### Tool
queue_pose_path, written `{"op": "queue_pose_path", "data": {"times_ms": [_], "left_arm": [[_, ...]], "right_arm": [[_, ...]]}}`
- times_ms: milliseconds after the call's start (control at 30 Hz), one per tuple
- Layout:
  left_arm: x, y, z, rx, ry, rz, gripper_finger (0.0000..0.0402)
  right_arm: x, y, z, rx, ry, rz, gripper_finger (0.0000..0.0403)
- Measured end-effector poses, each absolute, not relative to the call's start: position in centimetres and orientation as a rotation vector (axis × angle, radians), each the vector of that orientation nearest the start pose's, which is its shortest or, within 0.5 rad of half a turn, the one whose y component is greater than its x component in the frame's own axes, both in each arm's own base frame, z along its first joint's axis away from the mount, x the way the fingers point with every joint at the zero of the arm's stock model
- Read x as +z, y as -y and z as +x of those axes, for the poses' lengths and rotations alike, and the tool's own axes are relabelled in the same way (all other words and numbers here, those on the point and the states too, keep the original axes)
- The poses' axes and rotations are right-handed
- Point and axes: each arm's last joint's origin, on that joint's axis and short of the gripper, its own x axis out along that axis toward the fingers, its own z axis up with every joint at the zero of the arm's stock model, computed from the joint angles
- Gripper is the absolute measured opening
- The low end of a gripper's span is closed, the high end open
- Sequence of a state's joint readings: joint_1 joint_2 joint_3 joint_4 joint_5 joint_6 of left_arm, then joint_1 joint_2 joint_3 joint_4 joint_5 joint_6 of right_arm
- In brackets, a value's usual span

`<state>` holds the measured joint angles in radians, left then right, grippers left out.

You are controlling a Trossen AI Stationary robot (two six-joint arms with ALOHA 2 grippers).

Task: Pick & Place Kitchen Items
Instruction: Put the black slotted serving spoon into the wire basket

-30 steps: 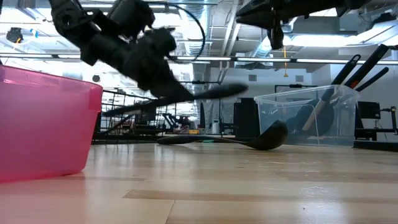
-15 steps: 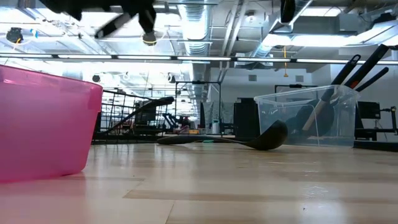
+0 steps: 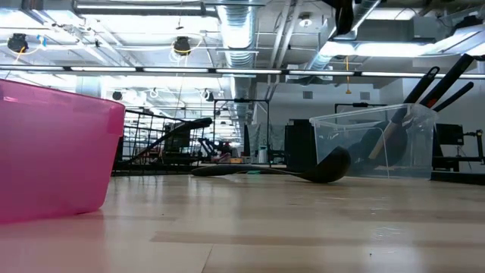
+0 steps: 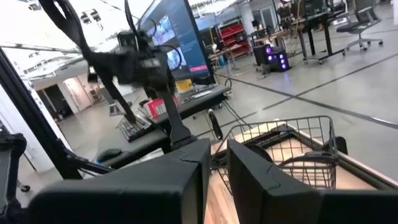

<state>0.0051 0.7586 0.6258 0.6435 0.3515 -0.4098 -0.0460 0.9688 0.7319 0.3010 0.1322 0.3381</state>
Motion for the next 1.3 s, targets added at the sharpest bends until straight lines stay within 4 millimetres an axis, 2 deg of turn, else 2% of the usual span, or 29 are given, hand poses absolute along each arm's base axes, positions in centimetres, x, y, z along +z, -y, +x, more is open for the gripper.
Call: {"op": "queue_pose_path", "data": {"times_ms": [167,367,767,933,1033,1167,1300], "left_arm": [[37.3,1.0,14.2,-0.489,0.553,-0.306,0.0012],[38.7,1.3,12.5,-0.652,0.725,-0.207,0.0012],[38.7,1.3,12.5,-0.648,0.734,-0.183,0.0014],[38.1,1.1,13.7,-0.607,0.687,-0.146,0.0014],[37.0,1.1,15.1,-0.552,0.58,-0.094,0.0014],[35.0,0.8,17.3,-0.39,0.413,0.006,0.0014],[33.2,0.1,19.1,-0.157,0.286,0.103,0.0014]], "right_arm": [[32.6,1.4,22.2,-0.166,0.084,0.341,0.0052],[32.2,1.3,22.5,-0.164,0.06,0.341,0.0052],[31.8,1.3,22.9,-0.167,0.045,0.34,0.0052],[31.7,1.3,23.0,-0.168,0.037,0.34,0.0052],[31.7,1.3,23.0,-0.168,0.04,0.341,0.0052],[31.7,1.3,23.0,-0.167,0.042,0.367,0.0052],[31.7,1.3,23.0,-0.167,0.043,0.378,0.0052]]}}
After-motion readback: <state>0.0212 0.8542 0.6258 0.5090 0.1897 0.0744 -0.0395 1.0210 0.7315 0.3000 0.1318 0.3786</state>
